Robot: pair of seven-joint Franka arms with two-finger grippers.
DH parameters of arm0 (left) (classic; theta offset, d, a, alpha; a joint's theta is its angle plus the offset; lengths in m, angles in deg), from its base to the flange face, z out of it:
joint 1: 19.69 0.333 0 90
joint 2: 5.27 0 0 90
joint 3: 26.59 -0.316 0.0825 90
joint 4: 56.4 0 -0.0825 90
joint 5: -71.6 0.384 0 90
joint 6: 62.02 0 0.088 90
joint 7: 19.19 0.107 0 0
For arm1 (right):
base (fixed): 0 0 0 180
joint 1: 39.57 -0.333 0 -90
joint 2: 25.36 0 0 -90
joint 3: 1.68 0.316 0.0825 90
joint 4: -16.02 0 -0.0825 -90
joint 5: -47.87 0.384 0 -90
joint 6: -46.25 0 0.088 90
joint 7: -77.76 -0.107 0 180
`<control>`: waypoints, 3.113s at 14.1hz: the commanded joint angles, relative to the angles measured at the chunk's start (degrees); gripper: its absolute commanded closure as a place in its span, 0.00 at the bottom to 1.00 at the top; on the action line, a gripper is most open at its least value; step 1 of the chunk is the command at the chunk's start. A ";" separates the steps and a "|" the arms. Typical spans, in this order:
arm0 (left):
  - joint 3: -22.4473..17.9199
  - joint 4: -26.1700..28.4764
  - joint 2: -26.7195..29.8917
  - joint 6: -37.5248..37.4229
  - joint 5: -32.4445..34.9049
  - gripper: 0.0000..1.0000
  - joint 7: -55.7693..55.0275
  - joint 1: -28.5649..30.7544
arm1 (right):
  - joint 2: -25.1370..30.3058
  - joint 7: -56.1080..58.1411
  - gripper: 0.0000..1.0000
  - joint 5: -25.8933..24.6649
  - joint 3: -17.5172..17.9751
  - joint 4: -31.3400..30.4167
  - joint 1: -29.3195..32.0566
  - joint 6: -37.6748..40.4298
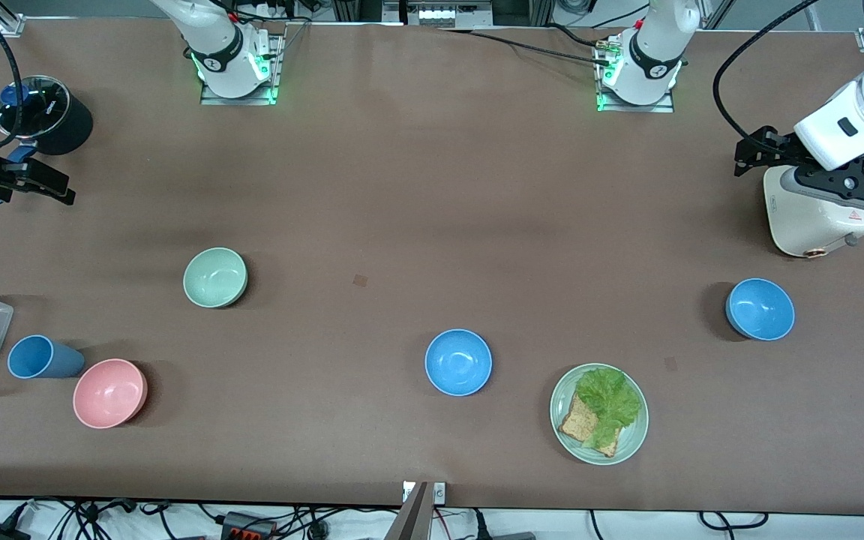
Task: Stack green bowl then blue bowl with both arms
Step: 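Lower the right gripper onto the rim of the pale green bowl, then close the right gripper on the green bowl rim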
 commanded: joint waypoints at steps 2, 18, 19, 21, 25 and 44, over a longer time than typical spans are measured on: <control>-0.12 -2.53 -1.28 -1.44 -0.15 0.00 -0.49 0.14 | 1.01 -1.00 0.00 -1.00 0.61 -1.44 0.18 -1.75; -0.12 -2.80 -1.72 -1.80 -4.89 0.00 -9.28 1.37 | -18.58 -0.73 0.00 -1.26 0.61 -3.19 -0.34 -11.24; -0.03 -2.80 -1.72 -2.32 -4.89 0.00 -9.28 1.37 | -19.90 -0.73 0.00 -1.26 0.61 -4.50 -0.95 -13.17; -0.03 -2.89 -1.72 -2.85 -4.98 0.00 -9.28 1.37 | -21.75 -0.65 0.00 -1.26 0.61 -6.53 -1.66 -16.87; -0.12 -2.89 -1.89 -2.94 -4.98 0.00 -9.28 1.37 | -26.05 -0.56 0.00 -1.26 0.61 -6.88 -2.72 -19.34; -0.12 -2.98 -2.60 -2.94 -6.83 0.00 -8.84 3.75 | -31.07 0.41 1.00 -0.21 4.46 -3.39 -2.80 -23.21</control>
